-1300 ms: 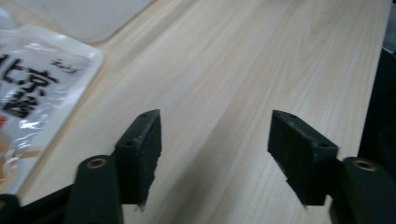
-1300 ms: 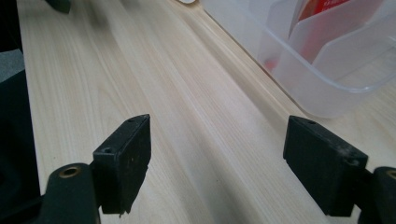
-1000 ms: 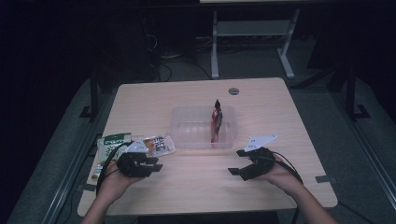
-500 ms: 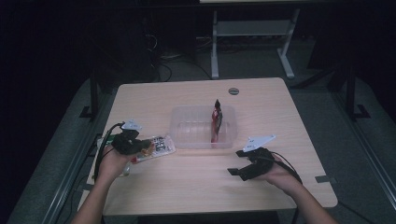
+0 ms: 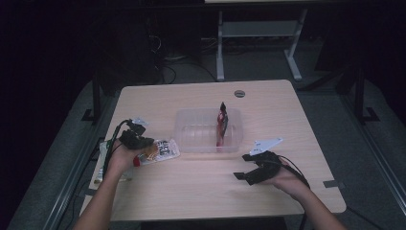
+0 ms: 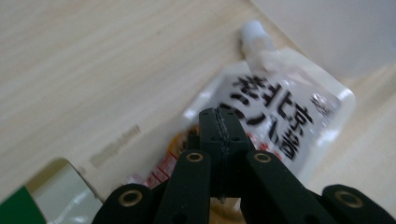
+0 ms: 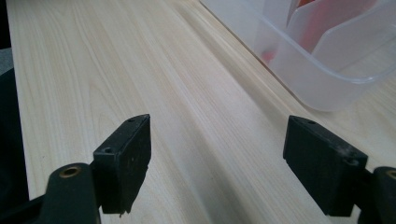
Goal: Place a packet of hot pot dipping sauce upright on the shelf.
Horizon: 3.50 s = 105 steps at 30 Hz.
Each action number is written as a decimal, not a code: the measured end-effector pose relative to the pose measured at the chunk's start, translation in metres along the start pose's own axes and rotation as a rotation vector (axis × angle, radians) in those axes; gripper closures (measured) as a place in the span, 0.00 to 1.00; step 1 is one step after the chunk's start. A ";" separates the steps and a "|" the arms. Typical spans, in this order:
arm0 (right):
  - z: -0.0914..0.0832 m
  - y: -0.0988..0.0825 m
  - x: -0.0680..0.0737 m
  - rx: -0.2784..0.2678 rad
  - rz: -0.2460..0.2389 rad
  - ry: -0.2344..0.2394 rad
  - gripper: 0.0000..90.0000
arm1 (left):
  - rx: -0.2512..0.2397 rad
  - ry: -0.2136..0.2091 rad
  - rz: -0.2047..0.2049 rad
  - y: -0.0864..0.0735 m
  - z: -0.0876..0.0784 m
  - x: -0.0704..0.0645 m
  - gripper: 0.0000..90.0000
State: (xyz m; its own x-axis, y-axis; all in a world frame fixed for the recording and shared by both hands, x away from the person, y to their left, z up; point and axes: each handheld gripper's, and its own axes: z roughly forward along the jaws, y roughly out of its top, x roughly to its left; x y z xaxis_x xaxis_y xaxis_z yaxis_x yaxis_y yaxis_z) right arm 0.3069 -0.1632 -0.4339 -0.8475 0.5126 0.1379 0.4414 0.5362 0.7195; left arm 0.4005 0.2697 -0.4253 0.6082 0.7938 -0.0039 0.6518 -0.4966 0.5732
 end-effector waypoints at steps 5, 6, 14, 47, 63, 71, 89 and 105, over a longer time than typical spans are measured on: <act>0.001 0.000 0.000 0.001 0.001 0.002 0.26 | 0.010 0.019 -0.007 0.009 0.016 0.009 1.00; 0.001 0.000 -0.001 0.002 0.002 0.003 0.26 | 0.011 0.017 -0.012 0.009 0.018 0.010 1.00; 0.000 -0.002 -0.003 -0.001 0.005 0.000 0.26 | 0.050 -0.004 -0.016 0.008 0.027 0.010 1.00; -0.001 -0.001 -0.001 0.001 0.002 -0.008 0.26 | 0.063 -0.147 0.035 -0.044 -0.009 -0.039 1.00; -0.001 -0.002 -0.003 -0.003 0.010 -0.008 0.26 | -0.015 -0.156 0.026 -0.061 -0.040 -0.050 1.00; -0.002 0.001 -0.003 -0.011 0.033 -0.023 0.26 | -0.021 -0.158 0.001 -0.077 -0.046 -0.047 1.00; 0.002 0.001 -0.002 0.003 0.000 -0.019 0.26 | 0.067 -0.199 0.043 -0.066 -0.017 -0.067 1.00; 0.002 0.001 0.000 0.000 0.002 -0.009 0.26 | 0.083 -0.284 0.121 -0.034 0.007 -0.124 1.00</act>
State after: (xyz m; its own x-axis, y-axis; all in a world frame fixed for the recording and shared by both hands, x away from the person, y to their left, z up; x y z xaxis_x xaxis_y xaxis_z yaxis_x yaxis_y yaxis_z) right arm 0.3083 -0.1612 -0.4344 -0.8441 0.5194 0.1331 0.4427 0.5351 0.7195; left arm 0.3062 0.1858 -0.4498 0.7782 0.6031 -0.1750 0.5945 -0.6177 0.5149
